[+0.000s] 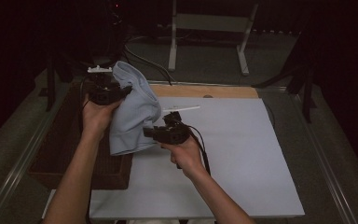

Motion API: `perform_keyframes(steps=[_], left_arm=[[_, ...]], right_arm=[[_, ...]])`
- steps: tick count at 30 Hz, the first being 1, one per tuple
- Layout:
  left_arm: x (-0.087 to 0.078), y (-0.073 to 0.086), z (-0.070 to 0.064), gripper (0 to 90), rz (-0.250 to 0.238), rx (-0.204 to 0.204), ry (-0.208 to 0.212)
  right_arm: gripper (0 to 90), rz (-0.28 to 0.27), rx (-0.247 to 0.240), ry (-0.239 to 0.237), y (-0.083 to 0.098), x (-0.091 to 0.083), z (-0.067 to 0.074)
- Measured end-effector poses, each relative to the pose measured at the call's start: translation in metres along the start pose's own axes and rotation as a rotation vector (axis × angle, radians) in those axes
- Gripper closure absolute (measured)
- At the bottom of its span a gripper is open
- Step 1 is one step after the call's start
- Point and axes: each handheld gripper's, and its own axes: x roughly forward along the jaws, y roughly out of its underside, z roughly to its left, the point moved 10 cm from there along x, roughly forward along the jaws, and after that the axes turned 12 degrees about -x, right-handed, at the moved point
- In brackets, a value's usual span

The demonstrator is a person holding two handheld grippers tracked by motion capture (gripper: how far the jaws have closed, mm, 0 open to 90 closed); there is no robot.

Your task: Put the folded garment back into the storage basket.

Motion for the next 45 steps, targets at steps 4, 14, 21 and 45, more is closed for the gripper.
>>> perform_keyframes(steps=[4,14,21,45], left_arm=[[-0.004,0.000,0.005,80.6,-0.001,-0.001,-0.008],[-0.008,0.001,0.013,80.6,-0.002,-0.009,-0.016],[-0.012,0.001,0.018,80.6,-0.005,-0.013,-0.020],[-0.023,0.001,0.035,80.5,-0.007,-0.030,-0.025]], right_arm=[[78.3,-0.003,-0.001,-0.008,-0.001,0.004,0.004],[78.4,-0.003,0.000,-0.015,-0.003,0.012,0.010],[78.4,-0.001,-0.001,-0.019,-0.004,0.017,0.013],[78.3,0.004,0.001,-0.034,-0.007,0.033,0.024]])
